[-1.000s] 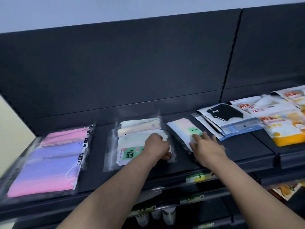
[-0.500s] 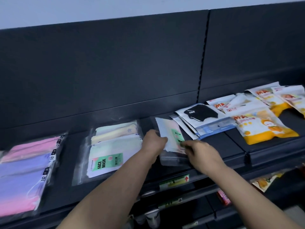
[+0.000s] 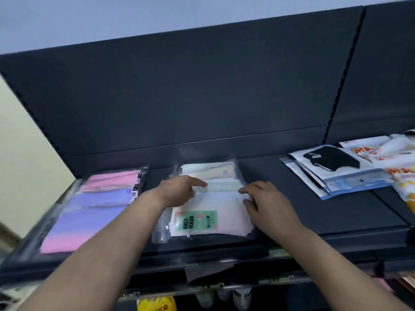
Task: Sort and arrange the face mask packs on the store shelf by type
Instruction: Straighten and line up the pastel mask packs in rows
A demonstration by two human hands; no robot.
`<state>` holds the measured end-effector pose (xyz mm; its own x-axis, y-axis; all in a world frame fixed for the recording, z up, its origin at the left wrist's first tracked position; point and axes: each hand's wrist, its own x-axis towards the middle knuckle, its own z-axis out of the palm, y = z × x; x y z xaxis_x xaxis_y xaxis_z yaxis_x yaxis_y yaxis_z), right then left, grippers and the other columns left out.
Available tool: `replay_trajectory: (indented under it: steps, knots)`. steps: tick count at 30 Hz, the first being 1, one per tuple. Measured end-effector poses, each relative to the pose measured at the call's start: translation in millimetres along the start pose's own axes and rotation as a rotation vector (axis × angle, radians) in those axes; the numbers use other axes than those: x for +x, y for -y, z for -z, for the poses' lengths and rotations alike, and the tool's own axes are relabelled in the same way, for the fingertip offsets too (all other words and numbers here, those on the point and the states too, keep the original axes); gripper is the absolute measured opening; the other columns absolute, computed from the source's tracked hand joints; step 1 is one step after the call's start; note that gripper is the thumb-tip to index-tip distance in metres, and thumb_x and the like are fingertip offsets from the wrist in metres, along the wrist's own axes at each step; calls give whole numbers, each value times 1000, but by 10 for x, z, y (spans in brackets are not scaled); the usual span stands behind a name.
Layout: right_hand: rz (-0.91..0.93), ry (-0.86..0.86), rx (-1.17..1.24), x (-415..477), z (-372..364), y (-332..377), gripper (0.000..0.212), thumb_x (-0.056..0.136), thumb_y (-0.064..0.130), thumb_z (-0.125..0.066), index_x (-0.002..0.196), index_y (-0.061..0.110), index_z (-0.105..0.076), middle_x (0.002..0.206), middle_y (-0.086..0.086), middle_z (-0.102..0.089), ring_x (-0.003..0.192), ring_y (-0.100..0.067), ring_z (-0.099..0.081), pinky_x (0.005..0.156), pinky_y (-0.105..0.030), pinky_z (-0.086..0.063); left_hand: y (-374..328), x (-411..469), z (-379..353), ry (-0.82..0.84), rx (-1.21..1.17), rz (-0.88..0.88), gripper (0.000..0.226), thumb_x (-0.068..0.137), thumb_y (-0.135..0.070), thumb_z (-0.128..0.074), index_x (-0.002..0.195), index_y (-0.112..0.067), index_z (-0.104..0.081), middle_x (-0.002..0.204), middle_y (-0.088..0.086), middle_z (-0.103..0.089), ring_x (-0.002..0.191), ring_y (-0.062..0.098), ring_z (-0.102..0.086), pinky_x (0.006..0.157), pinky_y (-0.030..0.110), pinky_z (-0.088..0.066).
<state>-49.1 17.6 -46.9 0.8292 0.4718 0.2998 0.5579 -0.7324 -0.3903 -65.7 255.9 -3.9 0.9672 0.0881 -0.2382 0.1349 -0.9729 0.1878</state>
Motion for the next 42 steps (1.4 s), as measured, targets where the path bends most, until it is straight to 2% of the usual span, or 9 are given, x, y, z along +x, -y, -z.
replay_trajectory:
  steps: [4,7,11,13,17,24,30,35,42]
  knots:
    - [-167,227,-51,-20,-178,96,60,92,47,-49,145,29,-30,156,-5,-19,143,-27,-20,113,-40,-28,44,37,-249,-55,0,-69,51,96,-16,-42,136,-47,-46,123,-4,-63,113,20,-53,93,37,-44]
    - [-250,341,48,-10,-242,158,74,92,49,-49,151,27,-11,160,-4,-1,147,-24,-12,114,-38,-24,142,20,-317,-93,-65,-37,48,93,-25,-52,138,-38,-45,131,1,-55,123,25,-47,99,42,-44]
    - [-337,367,93,50,-242,208,84,91,48,-51,152,26,1,161,-2,6,146,-22,-17,111,-38,-28,244,-132,-427,-194,-134,117,77,89,-46,-57,152,-29,-16,159,5,-13,143,35,-13,115,54,-22]
    - [-345,379,67,72,-225,210,84,89,48,-53,152,26,-3,161,-1,1,146,-20,-16,111,-36,-28,277,-186,-496,-160,-290,178,86,88,-54,-55,154,-25,-7,161,7,-2,146,38,-7,117,52,-18]
    - [-317,383,3,59,-201,207,78,86,51,-56,150,27,-17,158,-1,-14,143,-23,-23,111,-34,-29,321,-204,-592,-121,-259,139,79,87,-59,-53,151,-26,-20,160,3,-11,142,39,-20,113,47,-25]
    - [-243,324,-18,-26,-252,305,77,86,62,-51,150,37,-16,160,-1,13,148,-24,9,118,-40,-12,326,182,-275,-185,-139,100,75,91,-65,-39,152,-28,-18,162,-1,-10,148,28,-6,114,63,-13]
    - [-263,394,30,-66,-216,239,75,85,58,-57,147,43,-18,161,8,3,147,-17,-9,115,-37,-25,162,550,-326,-25,60,-43,69,88,-71,-24,145,-34,-30,155,-5,-31,141,25,-27,111,60,-15]
    - [-264,390,82,-31,-234,222,74,86,52,-60,147,43,-20,160,9,4,147,-13,-7,114,-33,-25,248,628,-357,-34,7,-127,61,91,-64,-33,142,-31,-35,155,-6,-30,143,21,-21,115,55,-10]
    - [-251,405,50,-3,-253,227,74,88,51,-57,149,41,-16,161,4,5,148,-16,-2,116,-38,-23,183,439,-264,-38,-100,-149,80,88,-68,-39,153,-35,-6,163,-6,2,150,23,3,118,55,-4]
